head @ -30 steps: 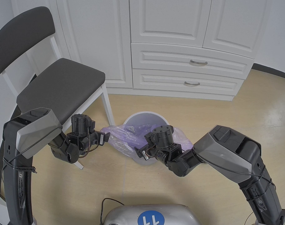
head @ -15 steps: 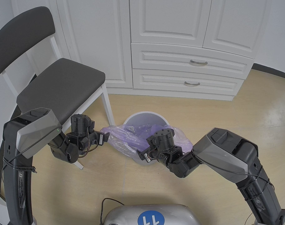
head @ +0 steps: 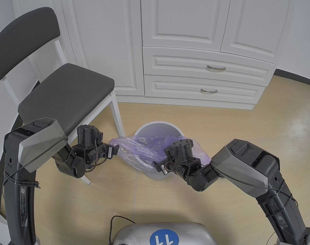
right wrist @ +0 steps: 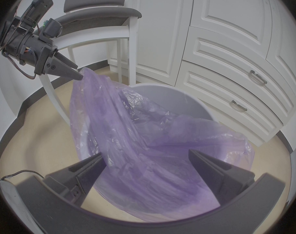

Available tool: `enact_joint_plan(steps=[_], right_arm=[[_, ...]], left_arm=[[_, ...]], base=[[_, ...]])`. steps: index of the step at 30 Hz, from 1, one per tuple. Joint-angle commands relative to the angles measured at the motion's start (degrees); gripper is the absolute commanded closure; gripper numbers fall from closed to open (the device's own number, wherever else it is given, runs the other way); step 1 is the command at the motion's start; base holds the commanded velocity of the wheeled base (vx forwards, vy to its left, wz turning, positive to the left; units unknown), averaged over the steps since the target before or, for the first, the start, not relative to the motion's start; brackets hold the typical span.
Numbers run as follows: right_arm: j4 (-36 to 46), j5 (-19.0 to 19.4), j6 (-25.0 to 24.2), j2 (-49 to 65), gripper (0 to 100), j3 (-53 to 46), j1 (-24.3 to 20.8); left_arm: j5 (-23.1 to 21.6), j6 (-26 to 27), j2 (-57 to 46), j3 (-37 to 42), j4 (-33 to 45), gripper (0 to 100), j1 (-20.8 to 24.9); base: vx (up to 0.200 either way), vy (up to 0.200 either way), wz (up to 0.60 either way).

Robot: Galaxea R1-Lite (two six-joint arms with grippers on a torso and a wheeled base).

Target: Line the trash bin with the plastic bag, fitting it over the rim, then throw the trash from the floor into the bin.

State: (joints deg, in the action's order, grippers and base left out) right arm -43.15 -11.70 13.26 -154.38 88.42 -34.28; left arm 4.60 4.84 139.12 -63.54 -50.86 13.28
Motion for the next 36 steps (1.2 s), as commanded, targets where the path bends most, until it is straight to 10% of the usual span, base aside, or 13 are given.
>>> enact_joint_plan(steps=[1, 2, 24, 30, 36], right_arm=[[-0.1, 0.0, 0.0, -0.1, 0, 0.0, -0.1], [-0.7, 0.0, 0.1, 0.0, 100, 0.0, -0.3], [-0.4, -7.1, 1.2, -7.5, 100, 26.2, 0.0], [-17.0, -8.3, 3.5, -9.8, 100, 26.2, 0.4], [-33.6, -8.1, 17.1, -9.6, 100, 26.2, 0.1]], left_arm=[[0.1, 0.0, 0.2, 0.0, 0.0, 0, 0.0], [0.1, 0.0, 0.2, 0.0, 0.0, 0, 0.0], [-2.0, -0.2, -5.1, 3.0, -4.7, 0, -2.0], [-4.3, -0.2, -7.5, 6.2, -6.3, 0, -0.7], [-4.6, 0.1, -7.5, 8.3, -10.8, 0, 1.0]], base=[[0.000, 0.000, 0.00], [0.000, 0.000, 0.00], [0.000, 0.000, 0.00], [0.000, 0.000, 0.00], [0.000, 0.000, 0.00]])
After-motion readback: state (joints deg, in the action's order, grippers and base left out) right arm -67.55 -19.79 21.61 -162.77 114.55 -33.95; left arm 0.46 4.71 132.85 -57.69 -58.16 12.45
